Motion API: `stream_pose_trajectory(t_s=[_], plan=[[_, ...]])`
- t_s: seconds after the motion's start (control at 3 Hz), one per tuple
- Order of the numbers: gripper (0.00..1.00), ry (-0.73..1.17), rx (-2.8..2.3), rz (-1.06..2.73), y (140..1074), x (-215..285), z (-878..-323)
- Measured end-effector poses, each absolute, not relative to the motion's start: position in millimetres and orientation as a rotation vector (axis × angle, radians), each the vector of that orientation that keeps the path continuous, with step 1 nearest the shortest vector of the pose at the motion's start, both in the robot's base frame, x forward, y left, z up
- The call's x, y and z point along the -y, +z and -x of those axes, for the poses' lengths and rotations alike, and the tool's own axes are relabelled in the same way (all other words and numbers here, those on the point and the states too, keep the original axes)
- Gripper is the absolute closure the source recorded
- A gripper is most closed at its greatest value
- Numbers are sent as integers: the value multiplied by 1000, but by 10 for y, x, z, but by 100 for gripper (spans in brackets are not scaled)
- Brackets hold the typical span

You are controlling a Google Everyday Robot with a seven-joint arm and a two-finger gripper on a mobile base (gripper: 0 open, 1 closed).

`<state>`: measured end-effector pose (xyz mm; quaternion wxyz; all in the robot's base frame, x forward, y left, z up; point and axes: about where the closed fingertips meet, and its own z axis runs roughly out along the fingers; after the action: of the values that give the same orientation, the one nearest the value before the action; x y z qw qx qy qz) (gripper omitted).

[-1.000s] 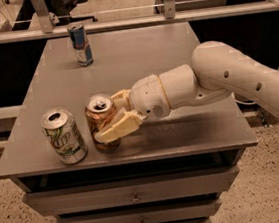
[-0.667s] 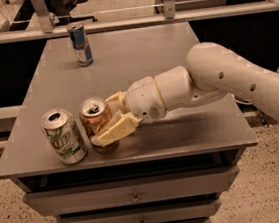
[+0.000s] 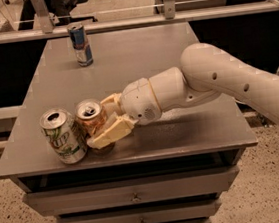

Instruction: Move orange can near 7up can

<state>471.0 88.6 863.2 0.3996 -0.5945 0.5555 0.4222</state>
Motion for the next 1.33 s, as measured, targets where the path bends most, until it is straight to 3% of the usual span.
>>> stream_pose_trajectory(t_s=[0.67, 1.0, 1.33], plan=[[13, 1068, -1405, 1506, 8615, -906, -4719], [0, 1026, -1419, 1508, 8625, -837, -4783], [0, 880, -1443, 1524, 8835, -561, -4968]])
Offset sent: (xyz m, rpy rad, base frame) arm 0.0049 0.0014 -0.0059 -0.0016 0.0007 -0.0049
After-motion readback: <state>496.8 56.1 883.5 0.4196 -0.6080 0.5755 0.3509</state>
